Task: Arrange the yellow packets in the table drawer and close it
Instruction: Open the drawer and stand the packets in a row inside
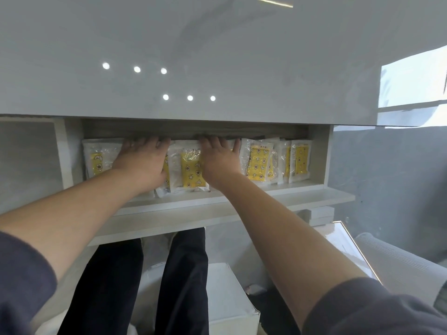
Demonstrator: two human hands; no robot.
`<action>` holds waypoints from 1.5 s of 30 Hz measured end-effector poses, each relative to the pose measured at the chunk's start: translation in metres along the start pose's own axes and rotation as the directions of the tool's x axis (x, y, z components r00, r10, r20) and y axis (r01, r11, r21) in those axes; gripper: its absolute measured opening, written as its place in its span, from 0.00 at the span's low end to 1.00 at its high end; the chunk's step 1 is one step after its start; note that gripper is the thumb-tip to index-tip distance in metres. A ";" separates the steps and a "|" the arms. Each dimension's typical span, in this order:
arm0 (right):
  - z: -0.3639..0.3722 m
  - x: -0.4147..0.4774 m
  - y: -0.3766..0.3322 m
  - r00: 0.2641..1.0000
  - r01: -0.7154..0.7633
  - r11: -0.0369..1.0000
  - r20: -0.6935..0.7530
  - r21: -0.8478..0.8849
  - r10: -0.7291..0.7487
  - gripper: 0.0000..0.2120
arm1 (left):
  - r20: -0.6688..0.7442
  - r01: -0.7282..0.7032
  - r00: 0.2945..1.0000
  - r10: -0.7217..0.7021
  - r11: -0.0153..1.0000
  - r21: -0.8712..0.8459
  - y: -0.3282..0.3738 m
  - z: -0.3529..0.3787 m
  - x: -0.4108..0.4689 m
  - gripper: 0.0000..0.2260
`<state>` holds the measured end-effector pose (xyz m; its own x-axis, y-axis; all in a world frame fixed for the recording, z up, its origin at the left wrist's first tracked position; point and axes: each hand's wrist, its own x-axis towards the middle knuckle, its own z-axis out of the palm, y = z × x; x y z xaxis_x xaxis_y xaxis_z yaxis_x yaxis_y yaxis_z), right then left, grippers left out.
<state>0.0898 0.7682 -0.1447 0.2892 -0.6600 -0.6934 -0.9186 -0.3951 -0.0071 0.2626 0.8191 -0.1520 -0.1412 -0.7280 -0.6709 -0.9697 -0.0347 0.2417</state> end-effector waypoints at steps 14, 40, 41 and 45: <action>-0.001 -0.003 0.007 0.999 -0.027 0.999 -0.030 -0.031 0.026 0.33 | 0.033 -0.081 0.996 0.082 0.997 -0.016 0.023 -0.009 0.011 0.33; -0.002 -0.006 0.031 0.997 -0.079 0.997 0.002 -0.015 0.079 0.36 | 0.048 -0.071 0.996 0.071 0.997 0.010 0.028 -0.012 0.012 0.34; -0.003 -0.005 0.031 0.997 -0.076 0.997 0.001 -0.013 0.076 0.35 | 0.041 -0.067 0.997 0.067 0.998 0.012 0.029 -0.012 0.012 0.33; -0.007 0.001 0.041 0.996 -0.088 0.996 -0.020 -0.006 0.088 0.34 | -0.011 -0.058 0.998 0.058 0.998 -0.013 0.033 -0.016 0.017 0.34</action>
<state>0.0543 0.7471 -0.1403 0.2122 -0.7048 -0.6769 -0.9390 -0.3389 0.0585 0.2313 0.7949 -0.1444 -0.1953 -0.7361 -0.6480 -0.9572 -0.0009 0.2895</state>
